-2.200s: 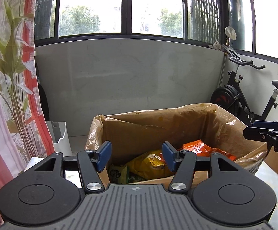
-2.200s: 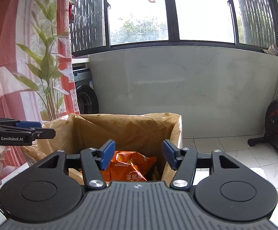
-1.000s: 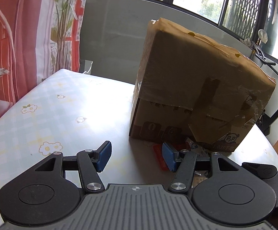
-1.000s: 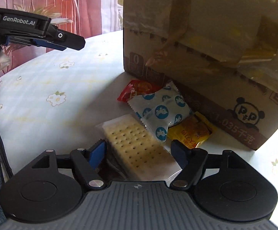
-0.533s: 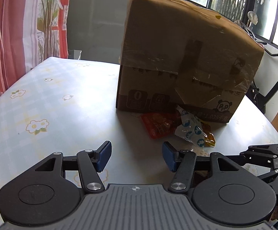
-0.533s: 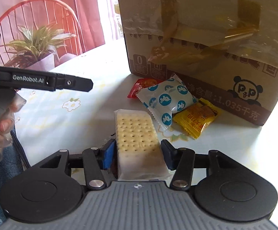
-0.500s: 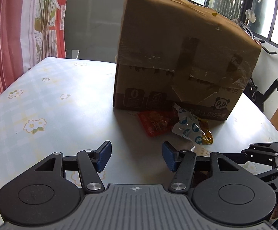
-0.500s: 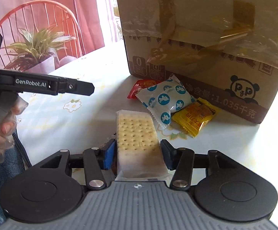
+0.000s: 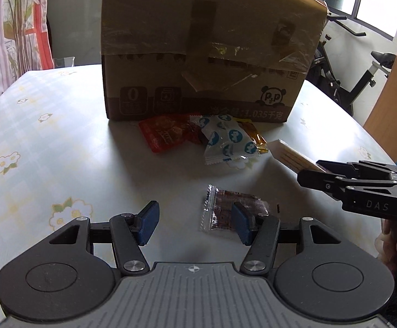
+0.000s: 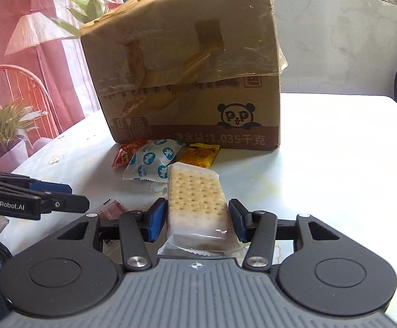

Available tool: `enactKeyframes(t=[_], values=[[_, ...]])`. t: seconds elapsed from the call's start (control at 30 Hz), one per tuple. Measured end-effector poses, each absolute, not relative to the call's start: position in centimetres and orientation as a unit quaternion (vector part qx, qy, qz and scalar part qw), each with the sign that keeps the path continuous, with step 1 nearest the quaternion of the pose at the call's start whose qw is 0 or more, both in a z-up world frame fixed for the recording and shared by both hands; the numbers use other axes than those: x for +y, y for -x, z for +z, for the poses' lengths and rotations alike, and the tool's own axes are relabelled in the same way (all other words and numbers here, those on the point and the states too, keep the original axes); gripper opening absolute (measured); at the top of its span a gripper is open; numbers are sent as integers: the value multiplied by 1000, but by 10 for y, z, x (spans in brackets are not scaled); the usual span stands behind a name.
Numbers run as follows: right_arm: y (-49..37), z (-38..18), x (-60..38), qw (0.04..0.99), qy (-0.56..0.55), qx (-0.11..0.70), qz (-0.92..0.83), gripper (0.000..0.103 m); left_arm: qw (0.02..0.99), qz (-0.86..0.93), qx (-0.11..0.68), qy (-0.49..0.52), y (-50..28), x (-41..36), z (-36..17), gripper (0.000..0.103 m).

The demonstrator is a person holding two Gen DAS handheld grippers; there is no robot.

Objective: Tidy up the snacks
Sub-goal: 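Lift the cracker pack with the right tool while the left tool approaches the brown packet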

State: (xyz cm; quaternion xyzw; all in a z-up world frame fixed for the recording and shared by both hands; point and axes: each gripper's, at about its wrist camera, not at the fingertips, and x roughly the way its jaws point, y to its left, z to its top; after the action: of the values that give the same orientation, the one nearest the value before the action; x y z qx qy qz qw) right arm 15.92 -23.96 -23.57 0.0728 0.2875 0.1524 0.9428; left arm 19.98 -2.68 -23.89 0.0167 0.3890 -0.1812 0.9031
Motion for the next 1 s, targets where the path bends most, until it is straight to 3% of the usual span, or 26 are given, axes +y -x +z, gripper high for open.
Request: enactKeyframes(t=[0.3,0.63,1.0], values=[[-155,-237,-244,943,-86,276,164,52,890,-181,414,-63,-185,-39,-245,61],[-157,-238,-247,941,-98,278,167,52,912,-99,385,-98,-215,-43,-251,67],[-158,-239,-250,940,-110,278,165,52,909,-109,402,-1,-222,-41,-241,66]])
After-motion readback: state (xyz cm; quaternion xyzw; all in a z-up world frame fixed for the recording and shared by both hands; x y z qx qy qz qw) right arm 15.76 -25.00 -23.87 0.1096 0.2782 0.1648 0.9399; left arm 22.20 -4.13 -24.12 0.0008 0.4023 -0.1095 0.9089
